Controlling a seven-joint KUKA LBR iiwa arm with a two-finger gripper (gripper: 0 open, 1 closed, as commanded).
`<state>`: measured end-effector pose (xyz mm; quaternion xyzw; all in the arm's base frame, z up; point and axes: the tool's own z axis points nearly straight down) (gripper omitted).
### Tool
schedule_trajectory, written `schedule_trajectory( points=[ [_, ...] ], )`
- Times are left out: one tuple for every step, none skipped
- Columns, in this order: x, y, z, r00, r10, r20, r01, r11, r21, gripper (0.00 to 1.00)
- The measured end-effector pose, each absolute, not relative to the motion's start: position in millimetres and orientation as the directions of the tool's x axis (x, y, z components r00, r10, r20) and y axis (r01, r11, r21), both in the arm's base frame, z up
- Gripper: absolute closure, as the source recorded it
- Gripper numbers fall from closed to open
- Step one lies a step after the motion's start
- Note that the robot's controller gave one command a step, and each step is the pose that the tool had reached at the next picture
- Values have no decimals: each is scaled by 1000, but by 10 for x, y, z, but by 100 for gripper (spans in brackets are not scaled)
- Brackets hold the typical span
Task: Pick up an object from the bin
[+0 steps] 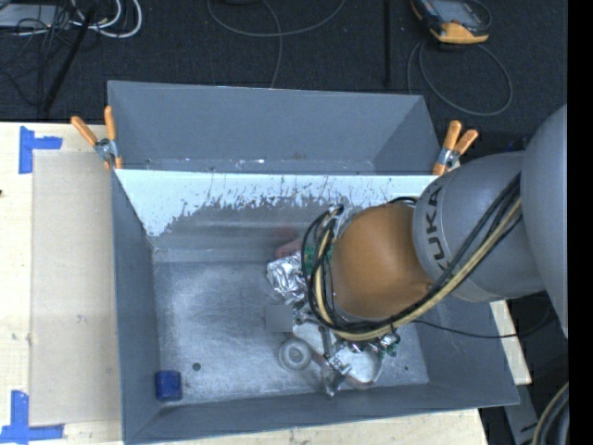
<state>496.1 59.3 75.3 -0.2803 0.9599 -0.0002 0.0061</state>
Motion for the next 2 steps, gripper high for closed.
schedule_trajectory(
  points=[
    [4827, 169, 759, -532, -847, -10, -847, 532, -8, 0],
    [4800, 146, 758, -535, -845, 3, -845, 535, -1, 100]
  ],
)
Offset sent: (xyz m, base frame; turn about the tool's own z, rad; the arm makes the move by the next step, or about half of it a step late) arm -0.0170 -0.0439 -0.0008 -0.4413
